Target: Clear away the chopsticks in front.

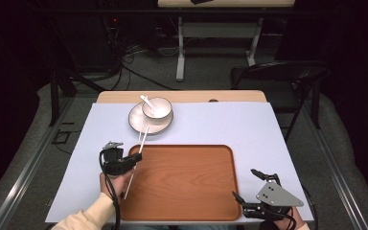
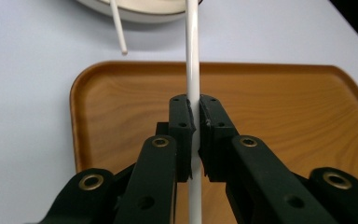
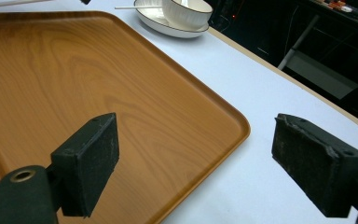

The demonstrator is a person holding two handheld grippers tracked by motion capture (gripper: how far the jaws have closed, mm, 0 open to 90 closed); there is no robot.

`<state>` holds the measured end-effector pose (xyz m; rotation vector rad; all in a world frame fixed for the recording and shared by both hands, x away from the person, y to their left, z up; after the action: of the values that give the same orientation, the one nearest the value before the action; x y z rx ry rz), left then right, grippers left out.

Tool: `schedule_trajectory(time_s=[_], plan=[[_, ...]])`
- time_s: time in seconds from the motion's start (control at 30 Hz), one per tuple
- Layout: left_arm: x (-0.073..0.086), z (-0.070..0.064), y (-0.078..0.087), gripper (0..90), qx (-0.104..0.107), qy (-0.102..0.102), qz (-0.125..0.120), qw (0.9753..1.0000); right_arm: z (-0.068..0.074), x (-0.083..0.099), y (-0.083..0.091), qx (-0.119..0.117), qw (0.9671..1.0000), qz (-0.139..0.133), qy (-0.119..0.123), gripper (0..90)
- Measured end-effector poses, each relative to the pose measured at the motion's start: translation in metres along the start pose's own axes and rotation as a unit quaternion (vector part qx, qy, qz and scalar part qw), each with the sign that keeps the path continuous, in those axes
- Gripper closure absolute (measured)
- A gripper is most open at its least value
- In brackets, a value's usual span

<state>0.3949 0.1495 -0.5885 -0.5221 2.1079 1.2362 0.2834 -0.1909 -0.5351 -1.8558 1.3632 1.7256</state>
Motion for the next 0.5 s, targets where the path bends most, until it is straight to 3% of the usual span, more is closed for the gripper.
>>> schedule_trajectory(time_s=[0.37, 0.5], plan=[[0.023, 0.008, -0.002, 84.6, -0.02, 0.007, 0.029, 0.9993, 0.0, 0.0, 0.0, -0.001, 1.0, -0.001, 0.001, 14.2], [0.034, 0.012, -0.006, 84.6, -0.034, 0.008, 0.054, 0.9979, 0.0, -0.001, -0.001, -0.002, 1.0, -0.002, 0.001, 14.2]])
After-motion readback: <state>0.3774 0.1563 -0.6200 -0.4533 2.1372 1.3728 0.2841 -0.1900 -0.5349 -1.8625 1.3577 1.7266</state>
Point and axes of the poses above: each handheld gripper's, and its own axes: y roughly backward along the jaws, x roughly out of its underside, z roughly to its left, the point moved 10 cm from there along -y, roughly forward along the jaws, and after that the axes turned 1 degree about -y, right-handed, at the moved point
